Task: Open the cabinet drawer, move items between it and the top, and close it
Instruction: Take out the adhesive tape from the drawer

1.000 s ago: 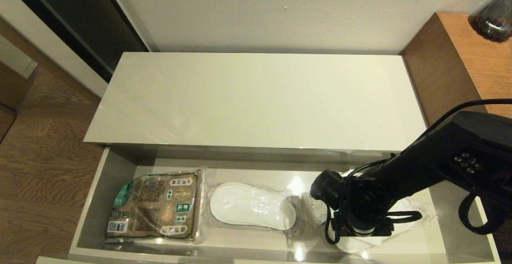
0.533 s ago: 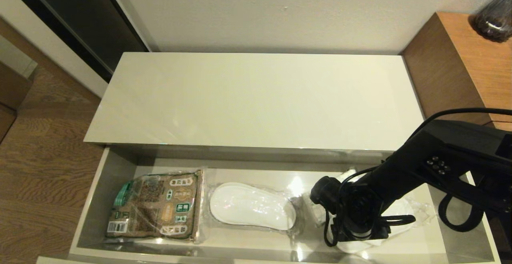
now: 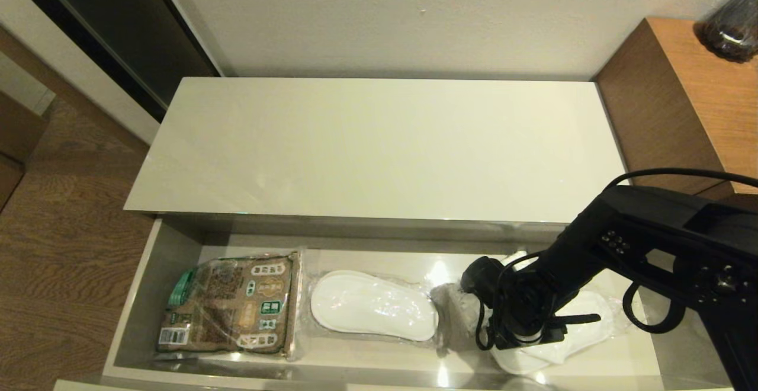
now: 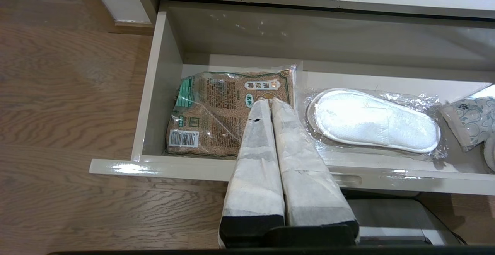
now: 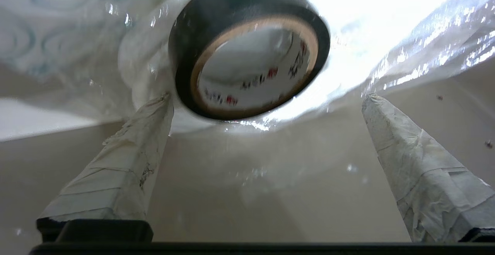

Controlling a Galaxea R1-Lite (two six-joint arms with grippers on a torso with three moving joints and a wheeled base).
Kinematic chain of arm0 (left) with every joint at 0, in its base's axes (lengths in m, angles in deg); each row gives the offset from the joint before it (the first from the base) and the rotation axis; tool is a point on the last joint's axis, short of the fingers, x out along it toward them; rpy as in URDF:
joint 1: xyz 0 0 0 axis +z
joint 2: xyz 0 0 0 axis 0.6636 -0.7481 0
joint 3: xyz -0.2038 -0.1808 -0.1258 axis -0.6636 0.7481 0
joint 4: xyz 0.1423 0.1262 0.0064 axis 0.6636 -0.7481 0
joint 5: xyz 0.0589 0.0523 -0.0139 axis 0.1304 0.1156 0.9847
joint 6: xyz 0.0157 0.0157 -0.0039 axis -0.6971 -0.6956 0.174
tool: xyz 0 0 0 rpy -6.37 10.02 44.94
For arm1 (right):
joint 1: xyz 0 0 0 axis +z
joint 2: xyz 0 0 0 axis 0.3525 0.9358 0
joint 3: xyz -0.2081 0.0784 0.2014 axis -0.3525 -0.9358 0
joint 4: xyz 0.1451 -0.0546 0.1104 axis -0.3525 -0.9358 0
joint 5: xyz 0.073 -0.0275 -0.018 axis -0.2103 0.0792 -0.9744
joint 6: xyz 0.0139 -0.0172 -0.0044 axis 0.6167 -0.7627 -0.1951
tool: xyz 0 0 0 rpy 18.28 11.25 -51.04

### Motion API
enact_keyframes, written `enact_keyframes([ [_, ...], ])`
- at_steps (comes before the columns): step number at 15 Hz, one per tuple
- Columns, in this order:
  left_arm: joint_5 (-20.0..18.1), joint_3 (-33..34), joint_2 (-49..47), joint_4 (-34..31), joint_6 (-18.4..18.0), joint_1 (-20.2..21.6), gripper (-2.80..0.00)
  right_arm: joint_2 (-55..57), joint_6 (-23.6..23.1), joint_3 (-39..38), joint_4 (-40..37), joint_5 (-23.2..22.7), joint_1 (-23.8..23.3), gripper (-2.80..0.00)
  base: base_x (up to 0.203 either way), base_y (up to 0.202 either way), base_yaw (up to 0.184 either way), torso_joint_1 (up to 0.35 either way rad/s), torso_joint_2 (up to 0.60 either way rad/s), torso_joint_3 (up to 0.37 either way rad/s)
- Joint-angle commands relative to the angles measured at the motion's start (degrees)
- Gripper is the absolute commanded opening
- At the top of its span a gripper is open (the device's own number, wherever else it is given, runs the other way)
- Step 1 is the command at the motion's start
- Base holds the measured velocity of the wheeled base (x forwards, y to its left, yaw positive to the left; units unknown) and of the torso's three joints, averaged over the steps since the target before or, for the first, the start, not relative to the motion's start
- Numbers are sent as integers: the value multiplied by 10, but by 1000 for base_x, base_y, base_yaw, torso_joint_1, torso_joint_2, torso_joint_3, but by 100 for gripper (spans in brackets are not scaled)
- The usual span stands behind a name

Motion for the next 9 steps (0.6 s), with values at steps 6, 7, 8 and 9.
enact_keyframes([
  [6, 0, 0, -1, 1, 0, 0, -280, 8, -42, 63, -1, 4, -10, 0, 0, 0, 0, 0, 0, 0],
  [7, 0, 0, -1, 0, 0, 0, -280, 10, -42, 64, -1, 5, -10, 0, 0, 0, 0, 0, 0, 0],
  [8, 0, 0, -1, 0, 0, 0, -280, 11, -42, 64, -2, 5, -10, 0, 0, 0, 0, 0, 0, 0],
  [9, 0, 0, -1, 0, 0, 0, -280, 12, -42, 63, -2, 5, -10, 0, 0, 0, 0, 0, 0, 0],
])
